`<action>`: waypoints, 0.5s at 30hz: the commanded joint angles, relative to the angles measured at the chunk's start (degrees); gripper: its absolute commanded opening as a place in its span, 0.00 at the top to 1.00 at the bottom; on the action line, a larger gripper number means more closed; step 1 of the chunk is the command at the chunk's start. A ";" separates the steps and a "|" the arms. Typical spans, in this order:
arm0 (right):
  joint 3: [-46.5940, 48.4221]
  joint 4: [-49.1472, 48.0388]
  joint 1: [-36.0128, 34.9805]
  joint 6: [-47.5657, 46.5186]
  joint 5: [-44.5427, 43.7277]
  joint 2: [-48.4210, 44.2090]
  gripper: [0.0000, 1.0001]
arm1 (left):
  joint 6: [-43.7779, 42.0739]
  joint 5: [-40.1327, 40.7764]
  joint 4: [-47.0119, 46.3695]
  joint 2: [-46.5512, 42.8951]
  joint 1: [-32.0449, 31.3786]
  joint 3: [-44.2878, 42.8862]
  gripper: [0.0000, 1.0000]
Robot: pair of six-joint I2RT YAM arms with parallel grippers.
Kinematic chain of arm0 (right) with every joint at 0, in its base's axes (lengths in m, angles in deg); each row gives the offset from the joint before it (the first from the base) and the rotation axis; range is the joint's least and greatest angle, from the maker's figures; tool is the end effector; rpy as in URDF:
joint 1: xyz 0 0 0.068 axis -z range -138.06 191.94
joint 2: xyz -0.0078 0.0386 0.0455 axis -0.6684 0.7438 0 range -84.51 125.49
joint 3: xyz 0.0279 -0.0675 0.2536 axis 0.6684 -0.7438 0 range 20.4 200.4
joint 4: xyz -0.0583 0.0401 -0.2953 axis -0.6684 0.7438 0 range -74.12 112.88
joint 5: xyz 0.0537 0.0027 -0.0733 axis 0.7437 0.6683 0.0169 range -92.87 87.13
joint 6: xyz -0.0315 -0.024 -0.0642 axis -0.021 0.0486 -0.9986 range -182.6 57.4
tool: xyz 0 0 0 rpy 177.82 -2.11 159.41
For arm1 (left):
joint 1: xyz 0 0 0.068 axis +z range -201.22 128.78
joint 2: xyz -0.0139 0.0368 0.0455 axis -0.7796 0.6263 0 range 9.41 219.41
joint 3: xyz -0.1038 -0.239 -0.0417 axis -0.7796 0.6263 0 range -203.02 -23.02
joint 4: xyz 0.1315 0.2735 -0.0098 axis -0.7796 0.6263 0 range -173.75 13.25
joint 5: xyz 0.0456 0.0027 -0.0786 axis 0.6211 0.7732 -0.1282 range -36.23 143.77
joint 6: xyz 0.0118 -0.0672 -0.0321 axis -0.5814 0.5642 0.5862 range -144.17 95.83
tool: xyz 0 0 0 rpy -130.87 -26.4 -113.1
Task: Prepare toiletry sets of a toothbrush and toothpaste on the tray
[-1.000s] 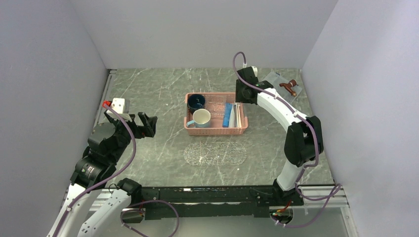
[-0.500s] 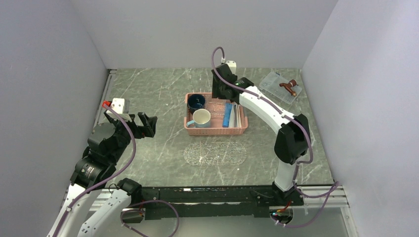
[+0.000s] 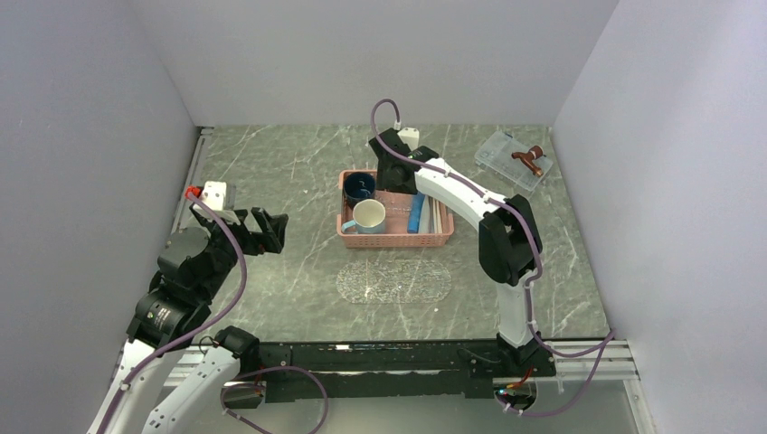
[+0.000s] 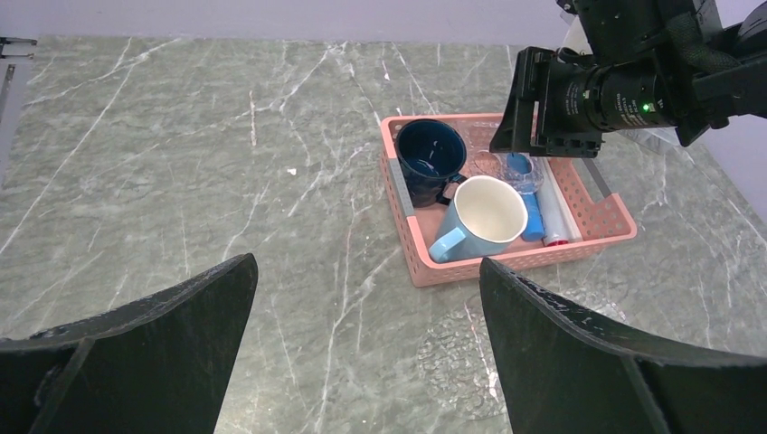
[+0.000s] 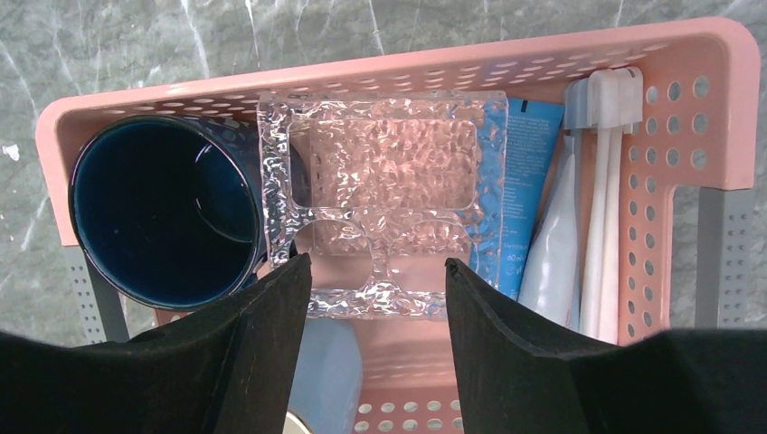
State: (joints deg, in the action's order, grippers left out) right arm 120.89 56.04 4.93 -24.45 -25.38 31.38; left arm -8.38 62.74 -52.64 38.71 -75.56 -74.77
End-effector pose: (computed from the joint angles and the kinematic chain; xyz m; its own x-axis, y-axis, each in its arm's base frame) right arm 0.4151 0.2824 0.2141 -0.7547 0.1457 -0.6397 0.1054 0.9893 0.1010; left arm 0.1661 -0.0642 0.3836 -0.2048 -0.2026 -0.9576 0.2192 0.9440 -0.2466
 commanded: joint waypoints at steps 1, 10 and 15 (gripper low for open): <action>1.55 -0.66 -0.33 2.08 -1.41 0.36 0.42 | 0.30 -0.89 -1.63 -0.61 0.26 -0.23 0.01; 3.37 0.19 -0.30 2.90 -2.01 3.38 0.44 | 0.29 -0.96 -1.64 -0.72 0.28 -0.28 0.01; 4.44 0.25 -0.34 2.98 -2.19 4.38 0.47 | 0.35 -1.11 -1.62 -0.60 0.28 -0.28 0.01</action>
State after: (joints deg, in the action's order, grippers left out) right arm 122.37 56.46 4.88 -22.42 -25.75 35.71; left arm -8.38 62.57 -52.64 38.43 -75.56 -74.77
